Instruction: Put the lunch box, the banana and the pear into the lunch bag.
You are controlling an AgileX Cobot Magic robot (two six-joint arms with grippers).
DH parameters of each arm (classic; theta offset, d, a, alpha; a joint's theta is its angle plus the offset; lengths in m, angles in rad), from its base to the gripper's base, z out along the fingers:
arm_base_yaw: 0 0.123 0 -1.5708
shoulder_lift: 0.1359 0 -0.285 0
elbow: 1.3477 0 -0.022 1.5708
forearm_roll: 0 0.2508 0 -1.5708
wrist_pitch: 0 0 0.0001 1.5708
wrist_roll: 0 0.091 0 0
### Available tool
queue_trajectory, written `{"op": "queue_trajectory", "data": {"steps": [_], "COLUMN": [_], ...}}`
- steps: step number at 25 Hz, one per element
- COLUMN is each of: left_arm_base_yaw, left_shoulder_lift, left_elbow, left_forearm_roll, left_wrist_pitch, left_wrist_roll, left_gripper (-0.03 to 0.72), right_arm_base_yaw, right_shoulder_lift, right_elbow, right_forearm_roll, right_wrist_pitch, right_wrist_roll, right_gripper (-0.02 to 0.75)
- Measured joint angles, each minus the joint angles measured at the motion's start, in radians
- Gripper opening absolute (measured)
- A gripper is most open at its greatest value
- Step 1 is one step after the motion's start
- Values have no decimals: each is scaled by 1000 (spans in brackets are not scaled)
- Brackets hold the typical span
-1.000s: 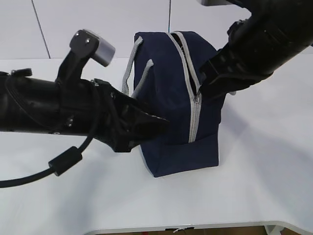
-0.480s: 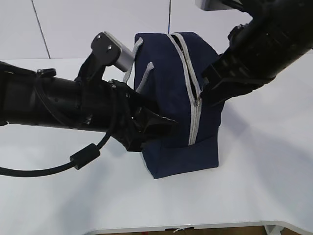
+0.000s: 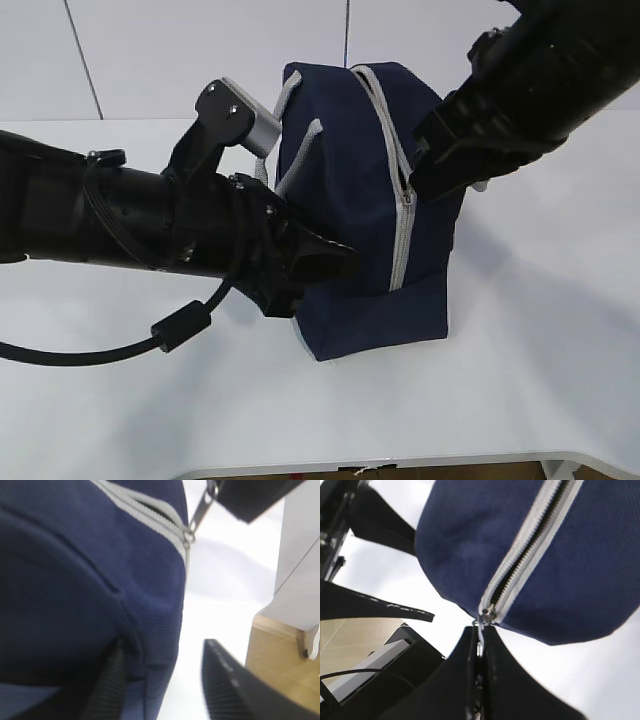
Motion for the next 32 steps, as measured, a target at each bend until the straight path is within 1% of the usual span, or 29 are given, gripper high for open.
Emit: {"op": "queue_trajectory", "data": {"steps": [2, 4, 6, 7, 12, 18, 25, 32], "left_arm_base_yaw": [0, 0, 0, 0, 0, 0, 0, 0], "left_shoulder_lift": [0, 0, 0, 0, 0, 0, 0, 0], "left_elbow": [0, 0, 0, 0, -1, -5, -5, -5], "left_forearm_roll": [0, -1, -1, -2, -4, -11, -17, -17], "left_wrist_pitch": [-3, -13, -28, -32, -35, -33, -29, -31], "left_wrist_roll": [0, 0, 0, 0, 0, 0, 0, 1], "left_gripper": [213, 89, 13, -4, -18, -18, -20, -20], "right_arm_base_yaw": [0, 0, 0, 0, 0, 0, 0, 0], "right_shoulder_lift": [0, 0, 0, 0, 0, 4, 65, 159], "right_elbow": [-7, -10, -10, -11, -25, -93, -213, -366], "right_forearm_roll": [0, 0, 0, 0, 0, -28, -61, -145], "right_wrist_pitch": [11, 23, 31, 35, 65, 112, 172, 210], "right_wrist_roll": [0, 0, 0, 0, 0, 0, 0, 0], "right_gripper": [18, 18, 18, 18, 18, 18, 18, 18]}}
